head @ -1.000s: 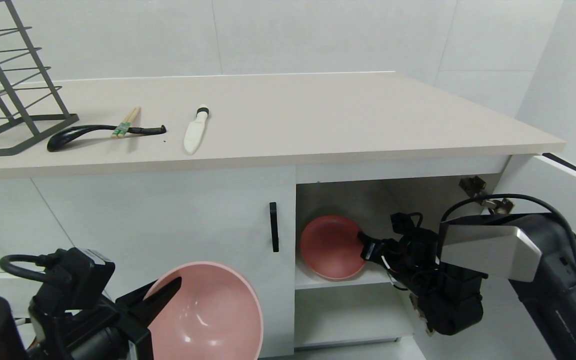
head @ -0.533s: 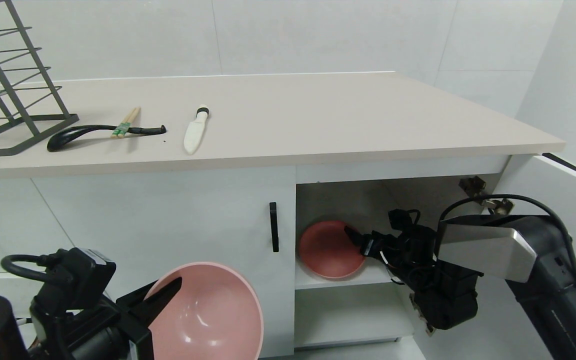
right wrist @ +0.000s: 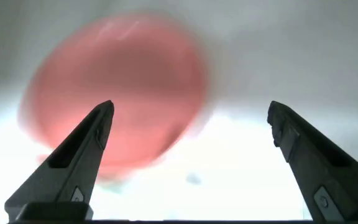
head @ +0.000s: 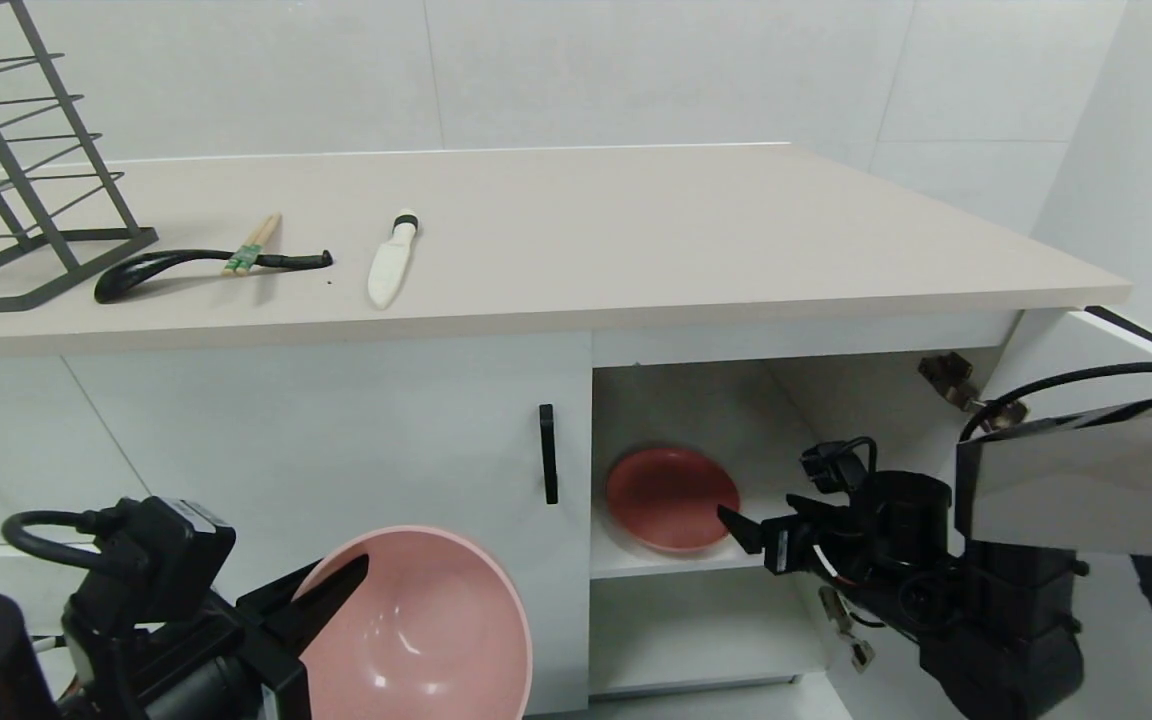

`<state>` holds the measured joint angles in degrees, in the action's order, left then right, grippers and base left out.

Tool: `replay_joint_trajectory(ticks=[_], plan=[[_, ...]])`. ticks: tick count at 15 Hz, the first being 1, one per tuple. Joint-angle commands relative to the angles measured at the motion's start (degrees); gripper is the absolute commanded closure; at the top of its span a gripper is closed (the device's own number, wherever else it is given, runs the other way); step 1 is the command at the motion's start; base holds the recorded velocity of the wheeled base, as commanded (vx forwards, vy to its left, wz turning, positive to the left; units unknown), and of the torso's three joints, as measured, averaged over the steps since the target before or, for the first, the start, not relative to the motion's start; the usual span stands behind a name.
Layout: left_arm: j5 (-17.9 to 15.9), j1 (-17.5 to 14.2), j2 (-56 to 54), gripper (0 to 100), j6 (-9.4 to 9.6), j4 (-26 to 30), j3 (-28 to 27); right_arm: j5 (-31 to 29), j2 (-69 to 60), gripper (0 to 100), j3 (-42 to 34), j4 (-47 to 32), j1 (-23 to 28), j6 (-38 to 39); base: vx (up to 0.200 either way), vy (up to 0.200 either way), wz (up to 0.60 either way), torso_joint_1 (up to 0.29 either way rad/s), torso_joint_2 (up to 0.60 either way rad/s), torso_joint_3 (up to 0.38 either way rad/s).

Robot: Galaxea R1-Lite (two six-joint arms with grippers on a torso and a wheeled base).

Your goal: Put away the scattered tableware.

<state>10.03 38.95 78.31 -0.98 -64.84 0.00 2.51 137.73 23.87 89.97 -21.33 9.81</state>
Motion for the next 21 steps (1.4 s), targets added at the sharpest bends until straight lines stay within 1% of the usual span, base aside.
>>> replay_joint_trajectory(ticks=[1,3,4,5,6,7,8,9,11,12,13,14,15,16,17,18,19,20,21], plan=[[0.07,1.74,0.26,100,0.80,-0.81,0.00,-0.05,-14.33,0,-11.65,0.03,-5.82,-1.02,0.000,0.000,0.00,0.000,0.00,0.000],[0.07,4.29,0.35,100,2.03,-1.78,-0.26,-0.05,-20.92,0,-16.05,0.03,-9.34,-1.02,0.000,0.000,0.00,0.000,0.00,0.000],[0.07,5.44,1.05,100,2.29,-1.96,-1.32,-0.05,-23.03,0,-17.19,0.03,-10.04,-1.02,0.000,0.000,0.00,0.000,0.00,0.000],[0.07,5.44,1.05,100,2.29,-1.96,-1.32,-0.05,-23.03,0,-17.19,0.03,-10.04,-1.02,0.000,0.000,0.00,0.000,0.00,0.000],[0.16,7.11,3.69,100,2.29,-1.87,-3.96,-0.05,-23.74,0,-18.51,0.03,-10.04,-1.02,0.000,0.000,0.00,0.000,0.00,0.000],[0.07,7.90,6.77,100,2.56,-1.96,-5.80,-0.05,-23.65,0,-18.77,0.03,-10.04,-1.02,0.000,0.000,0.00,0.000,0.00,0.000],[0.07,9.65,9.40,100,3.96,-1.96,-7.38,-0.05,-23.74,0,-18.77,0.03,-10.13,-1.02,0.000,0.000,0.00,0.000,0.00,0.000],[0.16,10.71,11.51,100,6.07,-1.96,-8.00,-0.05,-23.91,0,-18.86,0.03,-10.13,-1.02,0.000,0.000,0.00,0.000,0.00,0.000],[0.60,11.24,14.76,100,11.70,-2.04,-9.23,-0.05,-24.09,0,-19.21,0.03,-9.87,-1.02,0.000,0.000,0.00,0.000,0.00,0.000],[1.57,12.20,18.10,100,14.51,-2.75,-10.55,-0.05,-24.00,0,-19.65,0.03,-9.43,-1.02,0.000,0.000,0.00,0.000,0.00,0.000],[1.66,13.26,21.36,100,14.95,-4.06,-12.48,-0.05,-24.00,0,-19.74,0.03,-9.43,-1.02,0.000,0.000,0.00,0.000,0.00,0.000],[1.66,14.84,25.13,100,15.04,-6.53,-14.59,-0.05,-24.00,0,-19.65,0.03,-9.34,-1.02,0.000,0.000,0.00,0.000,0.00,0.000],[2.10,15.72,28.74,100,15.83,-9.25,-16.52,-0.05,-24.09,0,-19.65,0.03,-9.08,-1.02,0.000,0.000,0.00,0.000,0.00,0.000],[4.29,15.81,32.25,100,18.03,-11.80,-18.02,-0.05,-24.17,0,-19.56,0.03,-8.20,-1.11,0.000,0.000,0.00,0.000,0.00,0.000],[8.07,15.81,36.30,100,20.14,-14.08,-19.42,-0.05,-24.26,0,-19.30,0.03,-7.23,-1.11,0.000,0.000,0.00,0.000,0.00,0.000],[9.83,15.89,39.02,100,20.31,-15.93,-20.48,-0.05,-24.44,0,-19.30,0.03,-6.44,-1.11,0.000,0.000,0.00,0.000,0.00,0.000],[10.89,15.81,42.54,100,20.84,-19.80,-21.71,-0.14,-24.44,0,-19.21,0.03,-5.82,-1.11,0.000,0.000,0.00,0.000,0.00,0.000],[11.06,15.37,44.38,100,21.19,-20.85,-22.50,-0.05,-24.44,0,-19.21,0.03,-5.65,-1.11,0.000,0.000,0.00,0.000,0.00,0.000],[11.32,15.02,46.05,100,21.10,-21.12,-23.82,-0.14,-24.53,0,-19.21,0.03,-5.56,-1.11,0.000,0.000,0.00,0.000,0.00,0.000]])
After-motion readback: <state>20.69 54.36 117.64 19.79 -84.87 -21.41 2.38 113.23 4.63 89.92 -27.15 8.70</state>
